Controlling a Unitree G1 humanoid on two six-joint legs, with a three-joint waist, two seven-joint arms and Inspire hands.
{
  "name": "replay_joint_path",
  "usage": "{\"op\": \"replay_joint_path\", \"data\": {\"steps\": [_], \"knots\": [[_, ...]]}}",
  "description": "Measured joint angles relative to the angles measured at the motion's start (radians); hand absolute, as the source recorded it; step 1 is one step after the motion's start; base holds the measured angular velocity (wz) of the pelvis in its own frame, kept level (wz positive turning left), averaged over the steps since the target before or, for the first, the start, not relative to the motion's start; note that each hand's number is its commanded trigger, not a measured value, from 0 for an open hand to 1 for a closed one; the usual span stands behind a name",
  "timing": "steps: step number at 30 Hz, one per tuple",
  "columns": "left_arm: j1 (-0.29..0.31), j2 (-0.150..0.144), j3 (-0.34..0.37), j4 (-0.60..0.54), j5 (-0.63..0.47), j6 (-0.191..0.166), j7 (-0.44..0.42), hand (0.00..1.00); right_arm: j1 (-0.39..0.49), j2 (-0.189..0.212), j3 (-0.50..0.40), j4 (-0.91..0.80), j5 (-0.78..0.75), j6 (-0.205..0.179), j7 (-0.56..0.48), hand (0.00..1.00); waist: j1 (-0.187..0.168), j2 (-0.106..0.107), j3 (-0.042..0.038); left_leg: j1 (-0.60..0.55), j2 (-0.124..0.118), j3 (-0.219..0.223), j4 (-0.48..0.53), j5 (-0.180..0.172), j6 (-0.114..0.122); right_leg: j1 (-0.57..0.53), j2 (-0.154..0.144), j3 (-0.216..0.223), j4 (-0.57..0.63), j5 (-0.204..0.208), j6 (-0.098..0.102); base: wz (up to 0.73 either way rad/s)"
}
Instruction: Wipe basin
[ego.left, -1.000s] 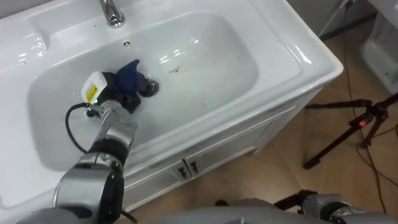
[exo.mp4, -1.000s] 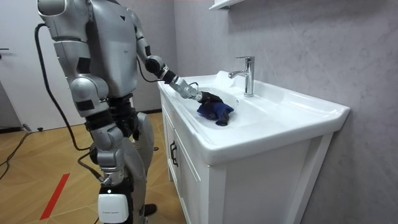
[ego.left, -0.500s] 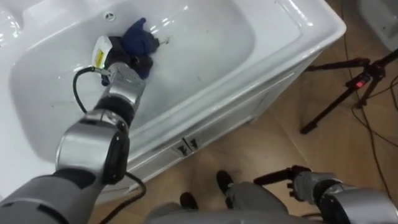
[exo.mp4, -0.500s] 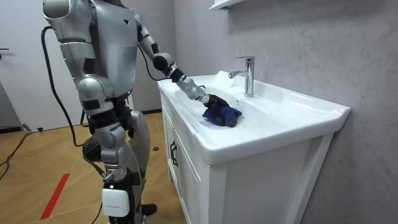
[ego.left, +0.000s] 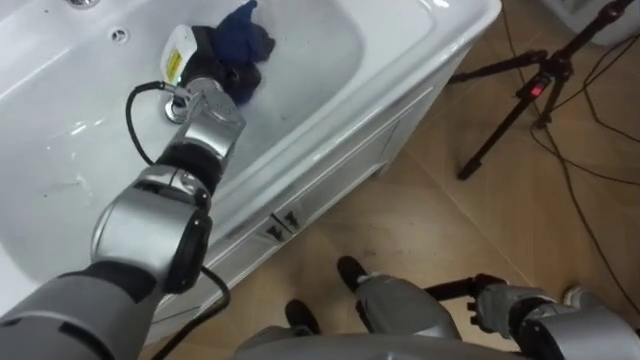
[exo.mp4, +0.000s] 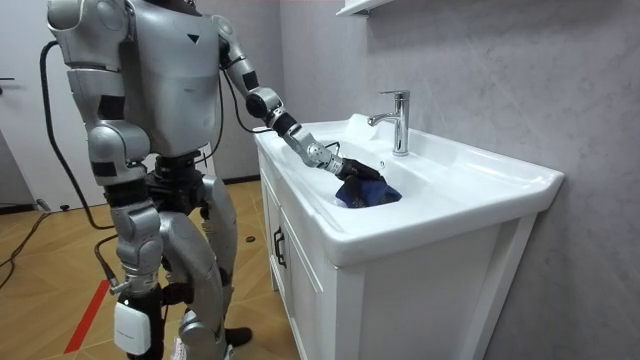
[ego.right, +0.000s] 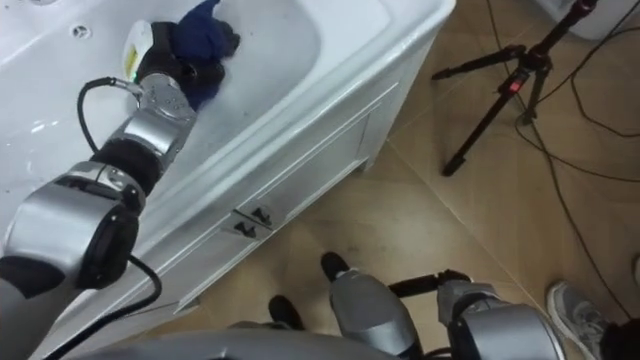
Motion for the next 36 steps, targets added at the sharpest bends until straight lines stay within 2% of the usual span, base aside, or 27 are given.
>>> {"op": "replay_joint_path", "data": {"steps": [1,3,6,8,9,12,17,18,25,29,31,34,36], "knots": [[0.000,0.000,-0.012,-0.012,0.009,0.008,0.001,1.00,-0.002,-0.003,-0.001,0.002,-0.002,0.000,0.002,0.00,-0.006,0.004,-0.0002,-0.003,-0.002,-0.003,0.000,0.001,0.001,-0.003,-0.003,-0.004,0.000,0.000,0.001,0.26],[0.000,-0.004,-0.076,-0.044,0.062,0.051,0.003,1.00,0.002,-0.011,-0.001,0.005,-0.005,0.004,0.008,0.00,-0.026,0.007,0.0016,-0.004,-0.004,-0.001,-0.004,0.003,0.005,-0.004,-0.013,-0.022,0.005,-0.005,0.005,0.21],[0.000,-0.009,-0.136,-0.088,0.123,0.109,0.007,1.00,-0.001,-0.019,0.000,0.021,-0.005,0.013,0.010,0.00,-0.027,0.020,-0.0019,-0.004,-0.011,0.006,-0.011,0.003,0.012,-0.016,-0.020,-0.038,0.017,-0.008,0.007,-0.04],[-0.001,-0.010,-0.153,-0.095,0.144,0.130,0.010,1.00,-0.002,-0.025,0.003,0.023,-0.012,0.022,0.012,0.00,-0.028,0.030,-0.0029,-0.003,-0.013,0.013,-0.015,0.003,0.016,-0.019,-0.027,-0.060,0.017,-0.008,0.007,-0.10],[-0.002,-0.011,-0.167,-0.095,0.145,0.136,0.014,1.00,-0.002,-0.033,0.004,0.024,-0.020,0.033,0.019,0.00,-0.030,0.038,-0.0019,-0.002,-0.016,0.016,-0.017,0.002,0.019,-0.019,-0.033,-0.081,0.017,-0.008,0.007,-0.07],[-0.002,-0.016,-0.174,-0.095,0.145,0.150,0.017,1.00,-0.002,-0.041,0.005,0.035,-0.041,0.035,0.029,0.00,-0.042,0.056,0.0043,0.001,-0.021,0.018,-0.026,0.004,0.024,-0.021,-0.040,-0.100,0.019,-0.008,0.007,-0.01],[-0.007,-0.016,-0.173,-0.088,0.150,0.172,0.025,1.00,0.001,-0.047,0.015,0.045,-0.048,0.036,0.042,0.00,-0.042,0.064,0.0060,0.003,-0.023,0.038,-0.027,0.003,0.029,-0.035,-0.044,-0.102,0.041,-0.010,0.009,-0.11],[-0.014,-0.016,-0.174,-0.081,0.149,0.173,0.025,1.00,0.001,-0.052,0.024,0.045,-0.050,0.047,0.042,0.00,-0.043,0.063,0.0085,0.000,-0.023,0.040,-0.021,0.001,0.032,-0.038,-0.044,-0.102,0.047,-0.012,0.010,-0.04],[-0.035,-0.016,-0.173,-0.041,0.177,0.177,0.025,1.00,0.000,-0.072,0.044,0.041,-0.120,0.081,0.043,0.00,-0.043,0.060,0.0115,-0.007,-0.030,0.047,-0.005,-0.008,0.035,-0.069,-0.048,-0.101,0.104,-0.043,0.012,-0.02],[-0.063,-0.014,-0.165,0.032,0.236,0.164,0.025,1.00,-0.011,-0.073,0.045,0.041,-0.121,0.101,0.043,0.00,-0.039,0.051,0.0148,-0.001,-0.037,0.059,-0.005,-0.009,0.033,-0.089,-0.047,-0.087,0.155,-0.069,0.010,-0.08],[-0.079,-0.002,-0.164,0.066,0.245,0.162,0.025,1.00,-0.018,-0.073,0.051,0.041,-0.118,0.109,0.045,0.00,-0.039,0.041,0.0169,0.001,-0.040,0.072,-0.005,-0.011,0.030,-0.103,-0.045,-0.073,0.176,-0.077,0.010,-0.18],[-0.090,0.014,-0.129,0.120,0.246,0.125,0.023,1.00,-0.009,-0.070,0.054,0.015,-0.110,0.119,0.045,0.00,-0.039,0.015,0.0196,0.004,-0.039,0.077,0.001,-0.010,0.024,-0.102,-0.043,-0.071,0.191,-0.081,0.007,-0.05],[-0.096,0.038,-0.086,0.157,0.244,0.088,0.021,1.00,-0.001,-0.071,0.065,0.017,-0.102,0.121,0.044,0.00,-0.032,-0.002,0.0200,0.004,-0.035,0.087,0.003,-0.009,0.022,-0.102,-0.037,-0.062,0.191,-0.076,0.003,-0.13]]}}
